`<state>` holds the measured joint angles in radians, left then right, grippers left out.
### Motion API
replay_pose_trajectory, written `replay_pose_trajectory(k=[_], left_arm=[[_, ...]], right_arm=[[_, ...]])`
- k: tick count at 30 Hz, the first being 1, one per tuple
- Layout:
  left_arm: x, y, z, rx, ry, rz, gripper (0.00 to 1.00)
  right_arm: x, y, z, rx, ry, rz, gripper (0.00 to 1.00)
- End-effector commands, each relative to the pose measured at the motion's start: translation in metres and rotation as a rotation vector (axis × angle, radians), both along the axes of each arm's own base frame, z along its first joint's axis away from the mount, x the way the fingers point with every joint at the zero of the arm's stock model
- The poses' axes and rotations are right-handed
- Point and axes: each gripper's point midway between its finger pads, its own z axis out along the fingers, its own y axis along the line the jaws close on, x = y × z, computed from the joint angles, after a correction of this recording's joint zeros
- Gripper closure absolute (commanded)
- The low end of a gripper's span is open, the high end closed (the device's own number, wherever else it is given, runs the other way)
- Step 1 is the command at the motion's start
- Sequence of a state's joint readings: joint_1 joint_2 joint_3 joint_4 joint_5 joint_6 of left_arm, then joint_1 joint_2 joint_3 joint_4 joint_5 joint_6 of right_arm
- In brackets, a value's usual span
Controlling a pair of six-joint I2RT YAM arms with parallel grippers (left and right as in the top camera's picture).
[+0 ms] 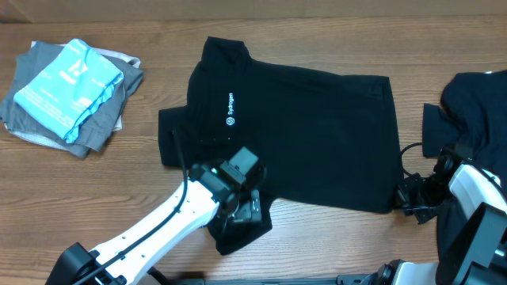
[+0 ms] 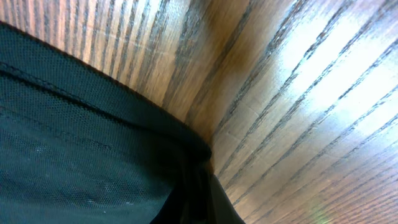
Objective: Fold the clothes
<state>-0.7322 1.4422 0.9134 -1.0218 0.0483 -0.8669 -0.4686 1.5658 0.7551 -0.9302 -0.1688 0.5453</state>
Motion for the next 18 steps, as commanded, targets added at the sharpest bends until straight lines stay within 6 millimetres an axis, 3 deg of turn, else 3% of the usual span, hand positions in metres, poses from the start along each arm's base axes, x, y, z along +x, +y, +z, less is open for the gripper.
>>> replay_pose_trajectory(k=[1,5,9,18], left_arm=[[-0.016,0.005,-0.011,0.007,0.057,0.106,0.02],[-0.028,0.016,-0.026,0.039,0.090,0.173,0.07],[-0.035,0.006,-0.037,-0.027,0.121,0.176,0.09],[-0.041,0.019,-0.032,-0.007,0.121,0.189,0.09]], right_arm=[[0.001,0.001,0.002,-0.003,-0.015,0.006,0.96],[0.001,0.001,0.002,-0.003,-0.015,0.006,0.95],[0.001,0.001,0.002,-0.003,-0.014,0.006,0.95],[0.000,-0.001,0.002,-0.015,-0.008,0.008,0.95]])
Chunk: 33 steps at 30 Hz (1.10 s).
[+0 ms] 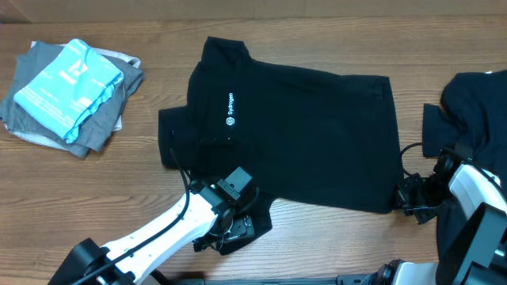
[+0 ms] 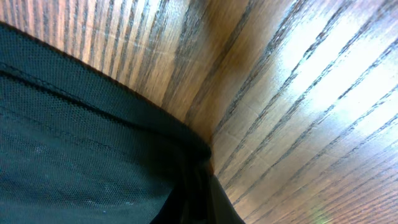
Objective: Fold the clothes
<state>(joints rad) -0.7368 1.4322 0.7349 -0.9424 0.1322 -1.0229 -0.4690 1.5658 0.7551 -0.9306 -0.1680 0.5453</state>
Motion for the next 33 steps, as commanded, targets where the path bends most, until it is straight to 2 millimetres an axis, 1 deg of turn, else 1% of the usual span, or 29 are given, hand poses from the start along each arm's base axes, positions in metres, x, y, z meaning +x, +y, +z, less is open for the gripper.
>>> replay_pose_trajectory(k=[1,4,7,11,13,16,20,22,24,27,29,30,31,32,33], left_arm=[[0.001,0.005,0.007,-0.009,-0.022,0.040,0.08],[0.002,0.007,0.008,-0.025,-0.039,0.053,0.07],[-0.003,0.005,0.005,-0.052,-0.021,0.058,0.07],[-0.007,0.004,-0.007,-0.076,-0.018,0.064,0.12],[-0.009,0.004,-0.012,-0.083,-0.016,0.071,0.12],[-0.014,0.009,-0.017,-0.065,-0.005,0.087,0.14],[-0.014,0.010,-0.019,-0.064,-0.008,0.089,0.19],[-0.012,0.008,-0.020,-0.073,-0.017,0.089,0.25],[-0.010,0.006,-0.020,-0.081,-0.026,0.088,0.40],[-0.009,0.006,-0.020,-0.084,-0.029,0.087,0.55],[-0.011,0.005,-0.019,-0.091,-0.023,0.067,0.69],[-0.011,0.004,-0.019,-0.100,-0.020,0.049,0.77],[-0.012,0.002,-0.018,-0.113,-0.018,0.021,0.89],[-0.012,0.001,-0.017,-0.121,-0.019,0.001,0.96],[-0.012,0.000,-0.013,-0.123,-0.013,-0.026,0.96]], right_arm=[[0.000,-0.001,0.002,-0.015,-0.008,0.008,0.95],[0.000,-0.001,0.002,-0.015,-0.008,0.008,0.95],[0.000,-0.001,0.002,-0.015,-0.008,0.008,0.95],[0.000,-0.001,0.002,-0.015,-0.008,0.008,0.95],[0.000,-0.001,0.002,-0.015,-0.008,0.008,0.95],[0.000,-0.001,0.002,-0.015,-0.008,0.008,0.95],[0.000,-0.001,0.002,-0.015,-0.009,0.008,0.95],[0.000,-0.001,0.002,-0.016,-0.009,0.008,0.95],[0.000,-0.001,0.002,-0.015,-0.008,0.008,0.95],[-0.001,-0.002,0.001,-0.021,-0.004,0.009,0.96],[-0.001,-0.002,0.001,-0.021,-0.003,0.009,0.96],[-0.002,-0.002,0.002,-0.020,-0.001,0.009,0.96],[-0.002,-0.002,0.002,-0.020,0.001,0.009,0.96],[-0.002,-0.002,0.003,-0.019,0.001,0.009,0.96],[0.000,-0.003,0.006,-0.019,0.002,0.009,0.96]])
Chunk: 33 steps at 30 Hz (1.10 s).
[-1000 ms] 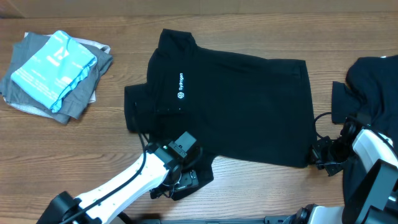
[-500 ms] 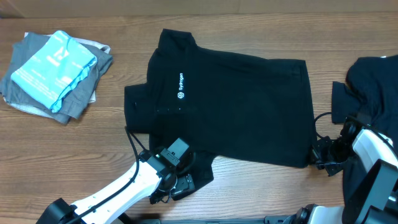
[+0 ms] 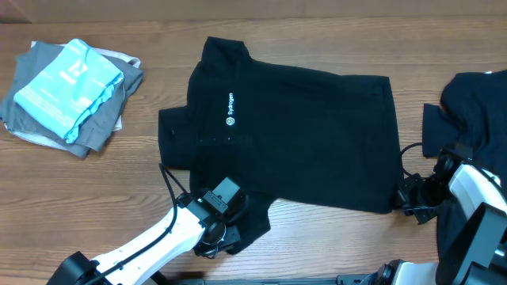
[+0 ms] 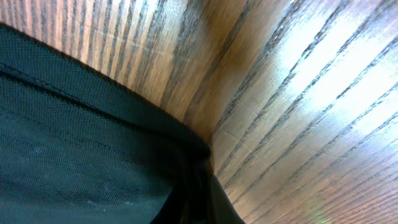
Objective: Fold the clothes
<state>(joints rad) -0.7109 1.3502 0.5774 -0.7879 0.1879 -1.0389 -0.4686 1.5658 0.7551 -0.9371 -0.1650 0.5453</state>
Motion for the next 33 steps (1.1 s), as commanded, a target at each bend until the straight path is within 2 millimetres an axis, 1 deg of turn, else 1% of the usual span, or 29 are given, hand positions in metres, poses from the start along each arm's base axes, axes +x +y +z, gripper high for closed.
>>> replay_pose_trajectory(k=[1,4,8,11,14,18,24,26,27,31,33], left_arm=[[-0.001,-0.002,0.011,-0.018,0.007,-0.082,0.96],[0.001,0.007,0.025,0.044,0.010,-0.109,0.96],[0.003,0.027,0.047,0.170,0.021,-0.120,0.96],[-0.002,0.032,0.059,0.202,0.046,-0.124,0.96],[-0.010,0.034,0.064,0.193,0.077,-0.124,0.96],[-0.013,0.035,0.074,0.169,0.050,-0.122,0.96],[-0.016,0.033,0.105,0.070,-0.048,-0.102,0.94],[-0.020,0.034,0.112,0.045,-0.063,-0.101,0.92],[-0.025,0.037,0.115,0.037,-0.057,-0.094,0.91],[-0.035,0.046,0.116,0.067,-0.023,-0.095,0.92],[-0.035,0.046,0.116,0.069,-0.024,-0.095,0.93]], right_arm=[[0.003,-0.004,0.009,-0.019,-0.005,0.008,0.96],[0.010,-0.007,0.022,-0.020,-0.007,0.008,0.96],[0.013,-0.009,0.037,-0.015,0.005,0.008,0.96],[0.012,-0.010,0.044,-0.016,0.019,0.009,0.96],[0.011,-0.010,0.051,-0.012,0.033,0.010,0.96],[0.011,-0.010,0.060,-0.012,0.032,0.010,0.96],[0.008,-0.008,0.074,-0.027,0.004,0.009,0.96],[0.006,-0.008,0.080,-0.034,-0.011,0.009,0.96],[0.005,-0.007,0.084,-0.039,-0.023,0.009,0.96],[0.001,-0.005,0.093,-0.049,-0.041,0.009,0.96],[-0.001,-0.004,0.095,-0.050,-0.045,0.015,0.96]])
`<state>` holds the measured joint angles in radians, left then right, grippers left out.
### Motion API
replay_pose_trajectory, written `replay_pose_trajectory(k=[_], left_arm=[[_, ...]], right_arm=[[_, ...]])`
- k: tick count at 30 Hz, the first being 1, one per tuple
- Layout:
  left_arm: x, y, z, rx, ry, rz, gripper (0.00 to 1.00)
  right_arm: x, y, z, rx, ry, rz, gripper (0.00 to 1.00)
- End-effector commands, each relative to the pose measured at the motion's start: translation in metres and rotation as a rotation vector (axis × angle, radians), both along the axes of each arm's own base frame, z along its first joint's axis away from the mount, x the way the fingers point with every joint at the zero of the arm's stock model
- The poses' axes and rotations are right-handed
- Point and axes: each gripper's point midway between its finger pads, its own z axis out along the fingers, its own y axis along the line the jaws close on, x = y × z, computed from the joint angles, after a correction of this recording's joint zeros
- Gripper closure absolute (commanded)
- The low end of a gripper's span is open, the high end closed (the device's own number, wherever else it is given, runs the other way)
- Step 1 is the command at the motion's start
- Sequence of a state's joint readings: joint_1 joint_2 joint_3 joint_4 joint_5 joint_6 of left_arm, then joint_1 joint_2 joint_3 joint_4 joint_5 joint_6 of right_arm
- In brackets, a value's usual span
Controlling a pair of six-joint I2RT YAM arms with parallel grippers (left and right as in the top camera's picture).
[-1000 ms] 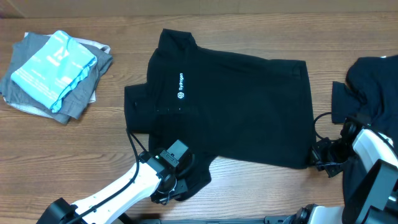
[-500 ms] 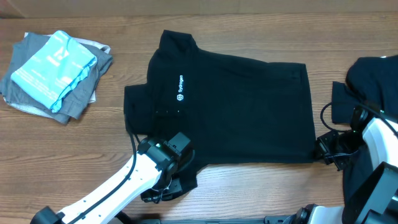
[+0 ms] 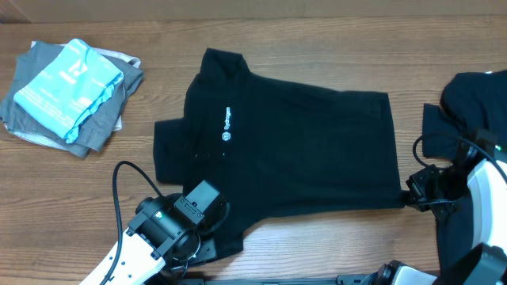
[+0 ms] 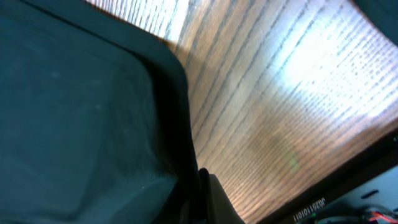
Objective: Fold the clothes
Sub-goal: 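Lift the bottom hem with both grippers and fold it up toward the collar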
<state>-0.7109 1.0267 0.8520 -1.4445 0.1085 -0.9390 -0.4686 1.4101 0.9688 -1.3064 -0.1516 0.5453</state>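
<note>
A black polo shirt (image 3: 301, 134) with a small white logo lies spread on the wooden table, collar to the far left. My left gripper (image 3: 212, 237) sits at the shirt's near-left sleeve; its fingers are hidden under the wrist, and the cloth bunches against it. At the shirt's near-right hem corner my right gripper (image 3: 408, 198) is shut. In the right wrist view the dark fabric (image 4: 81, 112) fills the left side and runs down between the fingers of the right gripper (image 4: 200, 190), held a little off the table.
A stack of folded grey and light-blue clothes (image 3: 71, 87) lies at the far left. A heap of black garments (image 3: 475, 103) sits at the right edge, behind the right arm. The left arm's cable (image 3: 127, 178) loops over the table near the shirt's left sleeve.
The left gripper has moved left and nearer the front edge, with the sleeve following. The whole shirt sits slightly further left. The right gripper has risen with the hem corner, which now reaches further right.
The left gripper was on the bunched near-left sleeve, and at each later moment it stood further left and nearer, the sleeve with it. The right gripper stayed shut on the hem corner, low on the table, until now, when it holds the corner raised and the shirt lies flatter.
</note>
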Motion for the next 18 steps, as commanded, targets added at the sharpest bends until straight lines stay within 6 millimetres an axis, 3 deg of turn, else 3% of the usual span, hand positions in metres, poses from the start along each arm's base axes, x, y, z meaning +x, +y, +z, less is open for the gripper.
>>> replay_pose_trajectory(k=[1,6,10,13,18], left_arm=[[0.002,-0.003,0.005,-0.021,-0.013,0.005,0.93],[0.020,-0.017,0.018,-0.080,-0.089,0.006,0.94],[0.051,-0.031,0.049,-0.142,-0.241,0.017,0.96],[0.086,-0.019,0.065,-0.114,-0.372,0.112,0.96],[0.118,-0.004,0.066,-0.109,-0.427,0.190,0.96]], right_arm=[[0.005,-0.004,0.014,-0.038,-0.054,0.027,0.96],[0.005,-0.004,0.017,-0.036,-0.050,0.032,0.96],[0.020,-0.008,0.034,-0.061,-0.102,0.048,0.96],[0.042,0.001,0.049,-0.085,-0.163,0.119,0.96],[0.063,0.014,0.042,-0.089,-0.188,0.169,0.96]])
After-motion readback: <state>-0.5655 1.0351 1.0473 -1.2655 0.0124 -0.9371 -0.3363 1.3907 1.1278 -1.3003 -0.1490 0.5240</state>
